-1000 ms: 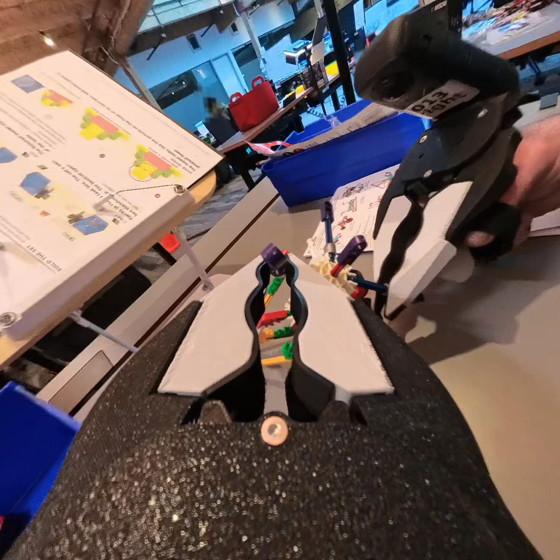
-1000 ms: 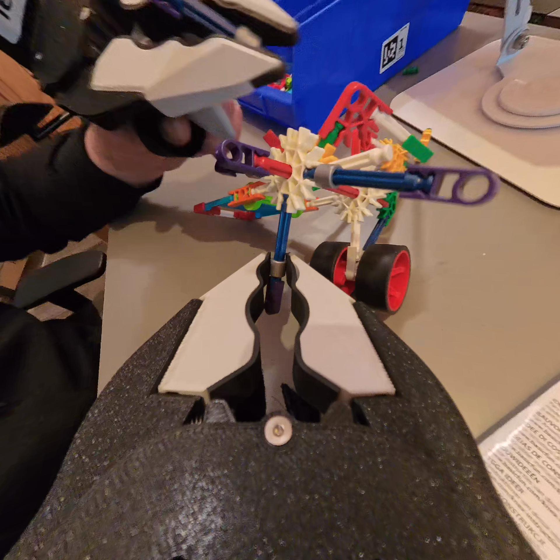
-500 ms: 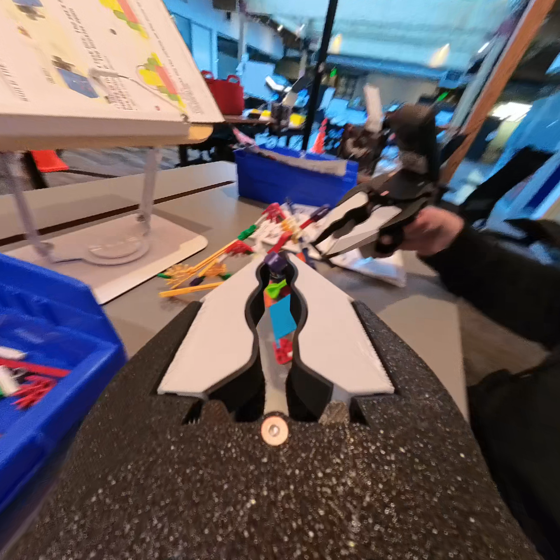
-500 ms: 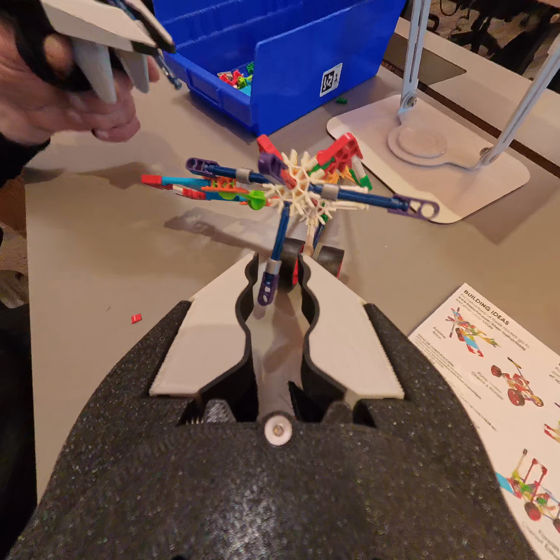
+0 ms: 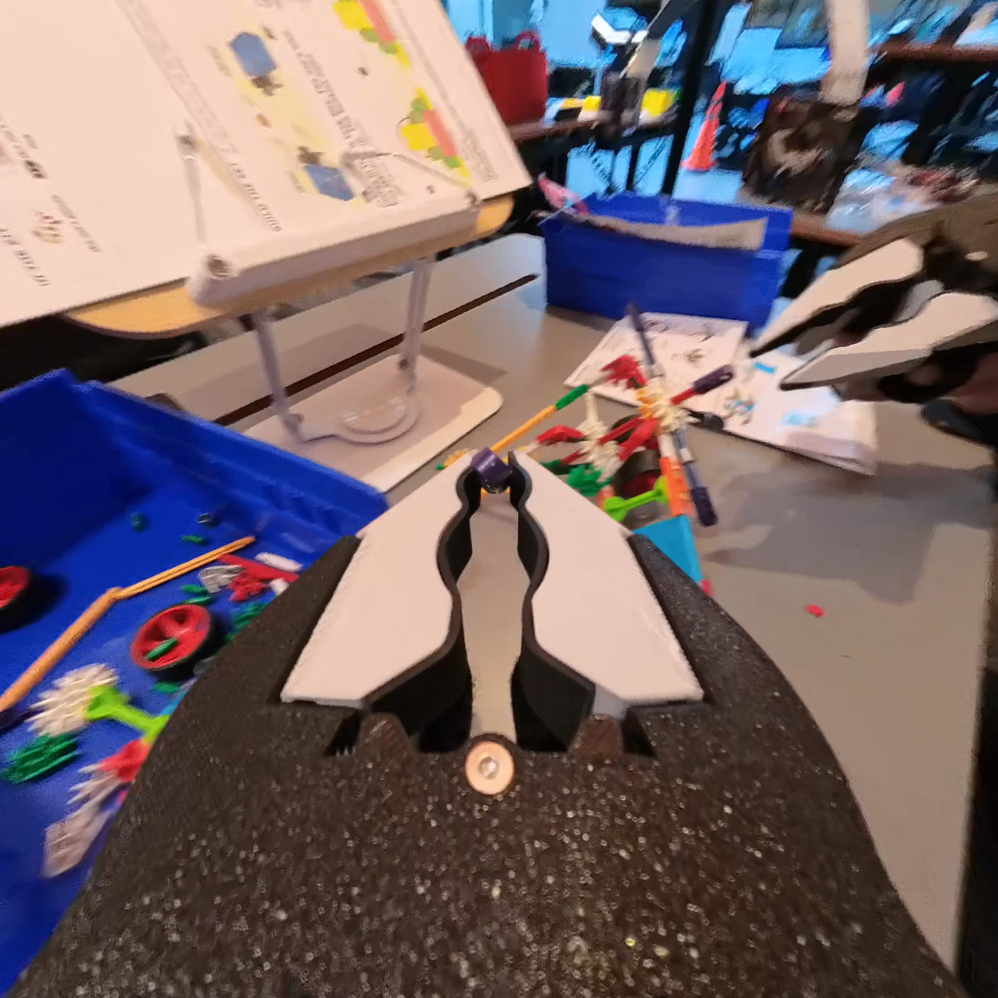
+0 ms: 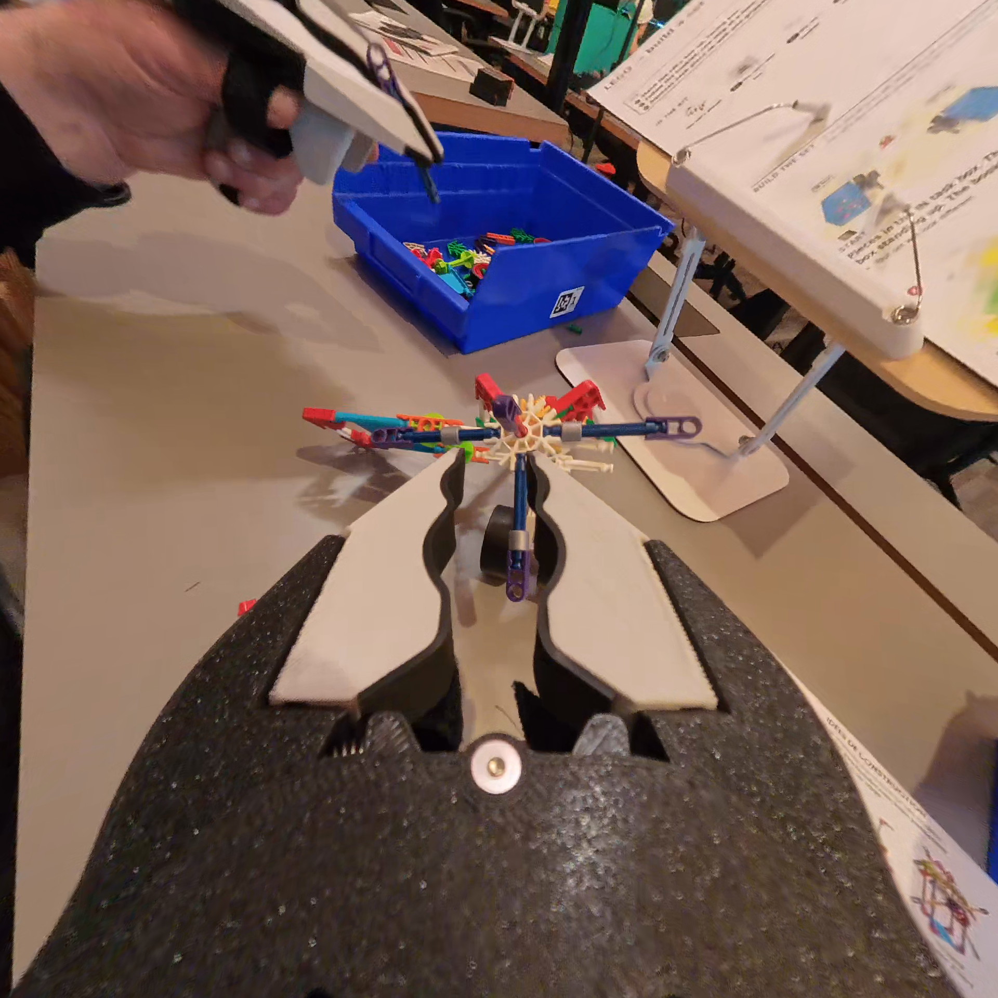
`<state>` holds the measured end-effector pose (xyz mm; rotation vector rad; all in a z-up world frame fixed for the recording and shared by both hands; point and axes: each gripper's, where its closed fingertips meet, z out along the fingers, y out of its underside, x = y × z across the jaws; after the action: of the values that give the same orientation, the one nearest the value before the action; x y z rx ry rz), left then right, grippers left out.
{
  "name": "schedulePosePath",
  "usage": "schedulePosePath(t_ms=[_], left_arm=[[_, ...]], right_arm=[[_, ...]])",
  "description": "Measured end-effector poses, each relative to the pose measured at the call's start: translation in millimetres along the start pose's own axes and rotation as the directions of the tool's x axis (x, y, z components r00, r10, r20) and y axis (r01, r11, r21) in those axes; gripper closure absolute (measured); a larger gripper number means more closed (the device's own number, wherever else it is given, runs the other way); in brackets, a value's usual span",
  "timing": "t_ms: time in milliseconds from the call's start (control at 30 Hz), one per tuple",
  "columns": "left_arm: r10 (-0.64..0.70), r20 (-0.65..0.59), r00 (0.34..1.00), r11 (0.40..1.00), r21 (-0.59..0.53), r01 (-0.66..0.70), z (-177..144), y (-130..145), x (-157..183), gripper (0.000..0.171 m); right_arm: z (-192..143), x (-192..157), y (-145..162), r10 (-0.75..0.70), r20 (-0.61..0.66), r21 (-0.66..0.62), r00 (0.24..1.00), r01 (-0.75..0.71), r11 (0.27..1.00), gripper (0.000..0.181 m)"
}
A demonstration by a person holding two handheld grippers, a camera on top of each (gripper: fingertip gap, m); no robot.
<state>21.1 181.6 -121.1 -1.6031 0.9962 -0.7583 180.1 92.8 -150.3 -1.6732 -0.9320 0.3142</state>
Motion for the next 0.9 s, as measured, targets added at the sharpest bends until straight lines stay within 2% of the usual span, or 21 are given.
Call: schedulePosePath(t_ms=[67, 100, 167, 233, 333, 400, 467, 567, 667, 733, 833, 900], left_arm=[[0.049, 0.080, 0.996, 0.998, -0.037, -0.046, -2, -1, -27, 0.165], [0.036, 0.058, 0.998, 0.998, -0.053, -0.033, -1, 0, -33, 0.165], [-0.016, -0.030, 0.999, 1.000, 0.002, 0.016, -1, -8, -31, 0.165], [0.005, -0.164, 0.986, 0.995, 0.094, 0.011, -6, -24, -6, 0.165], [0.083, -0.294, 0.952, 0.977, 0.211, -0.020, -11, -44, 33, 0.165], [0.137, -0.385, 0.913, 0.951, 0.308, -0.012, -15, -59, 62, 0.165], [0.181, -0.465, 0.866, 0.937, 0.349, -0.008, -15, -67, 90, 0.165], [0.228, -0.565, 0.793, 0.927, 0.375, 0.000, -14, -71, 123, 0.165], [0.220, -0.612, 0.759, 0.931, 0.364, 0.023, -10, -70, 132, 0.165], [0.209, -0.622, 0.755, 0.939, 0.344, 0.024, -6, -67, 131, 0.165], [0.206, -0.648, 0.733, 0.957, 0.288, -0.014, -1, -56, 135, 0.165], [0.201, -0.658, 0.726, 0.959, 0.283, -0.008, 0, -55, 136, 0.165]], right_arm=[[1, 0, 3, 0.018, 0.012, 0.017, 1.000, -0.019, 1.000, 0.161], [1, 0, 3, 0.031, 0.015, 0.029, 0.999, -0.031, 0.999, 0.161], [-1, -2, -3, 0.027, 0.007, 0.060, 1.000, -0.027, 0.998, 0.162], [-3, -11, -20, 0.031, 0.039, 0.115, 0.999, -0.035, 0.993, 0.162], [-4, -40, -64, 0.123, 0.246, 0.233, 0.961, -0.182, 0.955, 0.161], [7, -50, -82, 0.155, 0.344, 0.226, 0.926, -0.242, 0.944, 0.160], [21, -52, -94, 0.194, 0.407, 0.209, 0.892, -0.298, 0.931, 0.159], [35, -52, -102, 0.227, 0.482, 0.193, 0.846, -0.356, 0.914, 0.159], [30, -61, -110, 0.236, 0.589, 0.200, 0.773, -0.422, 0.884, 0.167], [29, -62, -109, 0.230, 0.596, 0.197, 0.769, -0.418, 0.887, 0.173], [29, -68, -107, 0.193, 0.591, 0.185, 0.783, -0.364, 0.913, 0.164], [29, -70, -105, 0.173, 0.588, 0.179, 0.791, -0.335, 0.925, 0.164]])
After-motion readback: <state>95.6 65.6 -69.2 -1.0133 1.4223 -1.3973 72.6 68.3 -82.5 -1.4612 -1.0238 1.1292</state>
